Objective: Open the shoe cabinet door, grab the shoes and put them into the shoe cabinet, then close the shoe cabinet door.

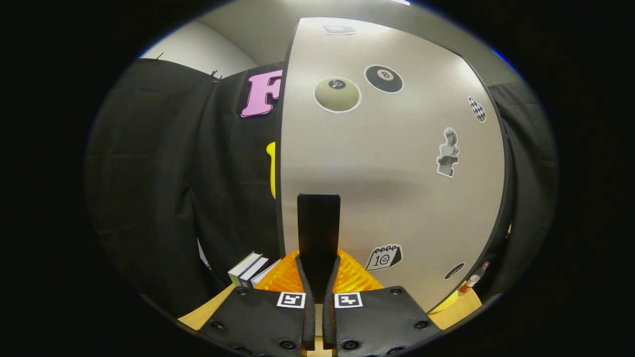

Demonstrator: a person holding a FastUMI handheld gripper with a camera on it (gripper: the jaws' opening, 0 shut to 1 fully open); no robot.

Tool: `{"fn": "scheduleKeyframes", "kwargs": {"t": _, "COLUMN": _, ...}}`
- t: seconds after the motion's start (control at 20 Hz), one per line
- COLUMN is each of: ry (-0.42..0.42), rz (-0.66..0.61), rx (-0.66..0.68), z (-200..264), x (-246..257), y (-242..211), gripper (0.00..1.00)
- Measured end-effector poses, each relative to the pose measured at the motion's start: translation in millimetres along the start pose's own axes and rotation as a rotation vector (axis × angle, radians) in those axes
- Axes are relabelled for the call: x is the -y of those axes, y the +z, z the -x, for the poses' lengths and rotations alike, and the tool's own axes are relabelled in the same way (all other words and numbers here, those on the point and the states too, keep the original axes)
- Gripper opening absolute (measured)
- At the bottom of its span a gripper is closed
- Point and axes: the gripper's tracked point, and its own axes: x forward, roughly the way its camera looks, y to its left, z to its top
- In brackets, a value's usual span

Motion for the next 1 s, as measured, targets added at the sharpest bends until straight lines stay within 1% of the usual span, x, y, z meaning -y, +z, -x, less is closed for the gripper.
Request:
{"fn": "scheduleKeyframes", "kwargs": {"t": 0.3, "ry": 0.031, "rz": 0.010, "rx": 0.013, "z": 28, "x": 5, "y": -3, "gripper": 0.07}}
{"fn": "scheduleKeyframes", "kwargs": {"t": 0.7, "ry": 0.032, "rz": 0.006, "rx": 0.050, "z": 41, "x": 15, "y": -4, "gripper": 0.07}}
{"fn": "scheduleKeyframes", "kwargs": {"t": 1.0, "ry": 0.054, "rz": 0.008, "rx": 0.056, "z": 57, "x": 22, "y": -5, "gripper": 0.07}}
